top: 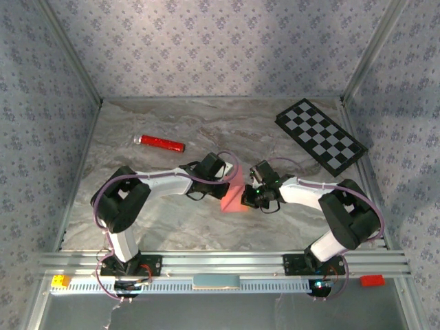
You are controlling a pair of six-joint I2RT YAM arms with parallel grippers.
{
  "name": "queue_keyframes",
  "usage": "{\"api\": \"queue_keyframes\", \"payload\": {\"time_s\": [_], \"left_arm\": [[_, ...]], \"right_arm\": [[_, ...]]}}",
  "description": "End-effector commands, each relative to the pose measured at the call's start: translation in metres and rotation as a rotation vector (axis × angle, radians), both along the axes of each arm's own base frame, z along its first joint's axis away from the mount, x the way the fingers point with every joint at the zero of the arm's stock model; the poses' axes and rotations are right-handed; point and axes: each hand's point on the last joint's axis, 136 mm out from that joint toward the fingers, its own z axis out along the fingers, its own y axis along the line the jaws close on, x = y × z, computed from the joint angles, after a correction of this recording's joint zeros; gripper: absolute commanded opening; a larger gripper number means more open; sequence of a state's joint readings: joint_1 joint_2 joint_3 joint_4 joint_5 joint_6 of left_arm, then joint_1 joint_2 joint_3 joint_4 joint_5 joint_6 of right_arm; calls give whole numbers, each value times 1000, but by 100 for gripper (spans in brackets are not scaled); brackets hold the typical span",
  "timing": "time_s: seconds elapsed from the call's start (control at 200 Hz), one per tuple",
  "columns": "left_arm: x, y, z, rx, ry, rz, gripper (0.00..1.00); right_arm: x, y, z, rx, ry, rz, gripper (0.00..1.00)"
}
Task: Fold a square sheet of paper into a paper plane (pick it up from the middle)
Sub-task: Fold the triangle a second time at the center of the table.
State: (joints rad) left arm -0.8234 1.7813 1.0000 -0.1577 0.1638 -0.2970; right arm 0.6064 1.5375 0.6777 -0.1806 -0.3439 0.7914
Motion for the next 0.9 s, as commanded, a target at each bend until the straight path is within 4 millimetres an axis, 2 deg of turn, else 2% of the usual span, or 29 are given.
{"api": "queue_keyframes", "payload": {"time_s": [0.0, 0.895], "left_arm": [[5, 1, -3, 19, -4, 4, 0], [7, 4, -8, 39, -1, 14, 0]], "right_arm": [[-13, -19, -18, -97, 57, -2, 2], [-13, -21, -19, -105, 62, -5, 2]]}}
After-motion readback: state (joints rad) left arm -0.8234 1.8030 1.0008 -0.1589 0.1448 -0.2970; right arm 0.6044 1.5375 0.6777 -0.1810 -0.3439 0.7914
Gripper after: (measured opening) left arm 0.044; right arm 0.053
